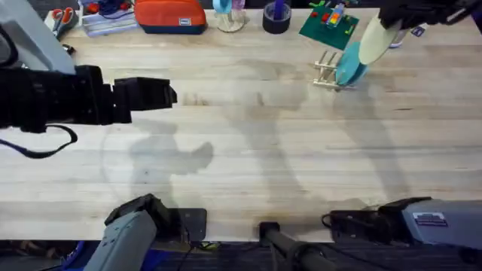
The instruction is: Pick up the plates from the table one by one and place each into a slot on the dish rack.
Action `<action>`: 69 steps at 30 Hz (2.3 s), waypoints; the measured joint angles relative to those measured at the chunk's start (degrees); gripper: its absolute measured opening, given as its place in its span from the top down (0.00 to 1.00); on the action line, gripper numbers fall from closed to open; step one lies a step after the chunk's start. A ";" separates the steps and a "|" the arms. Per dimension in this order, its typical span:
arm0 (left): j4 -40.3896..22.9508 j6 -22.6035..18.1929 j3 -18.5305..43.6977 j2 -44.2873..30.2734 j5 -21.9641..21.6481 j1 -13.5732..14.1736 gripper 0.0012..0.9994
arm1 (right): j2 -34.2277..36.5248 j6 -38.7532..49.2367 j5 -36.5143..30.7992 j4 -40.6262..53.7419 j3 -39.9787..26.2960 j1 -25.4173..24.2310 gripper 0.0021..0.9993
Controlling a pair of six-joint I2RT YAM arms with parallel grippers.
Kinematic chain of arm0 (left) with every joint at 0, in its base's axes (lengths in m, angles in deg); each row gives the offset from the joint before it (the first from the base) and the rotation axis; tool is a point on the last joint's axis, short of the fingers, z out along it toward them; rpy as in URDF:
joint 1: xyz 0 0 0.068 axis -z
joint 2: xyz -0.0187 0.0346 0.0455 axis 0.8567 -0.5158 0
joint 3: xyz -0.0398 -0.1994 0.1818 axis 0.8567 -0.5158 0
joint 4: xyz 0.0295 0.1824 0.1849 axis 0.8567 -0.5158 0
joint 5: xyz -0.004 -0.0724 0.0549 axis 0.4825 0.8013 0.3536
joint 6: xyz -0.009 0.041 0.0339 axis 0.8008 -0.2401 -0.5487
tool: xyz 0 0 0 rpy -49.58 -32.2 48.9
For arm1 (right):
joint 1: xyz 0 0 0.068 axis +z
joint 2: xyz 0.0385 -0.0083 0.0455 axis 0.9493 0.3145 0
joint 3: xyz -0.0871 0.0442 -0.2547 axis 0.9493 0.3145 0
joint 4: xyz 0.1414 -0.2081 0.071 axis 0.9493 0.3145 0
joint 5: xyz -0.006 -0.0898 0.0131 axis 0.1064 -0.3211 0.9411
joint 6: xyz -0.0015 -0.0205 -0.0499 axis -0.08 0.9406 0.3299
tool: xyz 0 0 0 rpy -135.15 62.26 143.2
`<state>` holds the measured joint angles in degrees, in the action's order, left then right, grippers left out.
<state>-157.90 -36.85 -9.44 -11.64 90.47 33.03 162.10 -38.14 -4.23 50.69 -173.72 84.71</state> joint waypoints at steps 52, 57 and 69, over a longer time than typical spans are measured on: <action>-0.02 0.00 0.00 0.00 0.00 0.00 0.01 | 7.83 2.65 -0.24 -6.86 0.00 -2.85 0.97; -0.02 0.00 0.00 0.00 0.00 0.00 0.00 | 9.44 3.08 -0.23 -7.19 0.00 -3.01 0.97; -0.02 0.00 0.00 0.00 0.00 0.00 0.01 | 11.91 3.17 -0.24 -8.78 0.00 -3.11 0.97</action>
<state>-157.92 -36.85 -9.44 -11.64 90.47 33.03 174.02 -34.97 -4.47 41.91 -173.72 81.60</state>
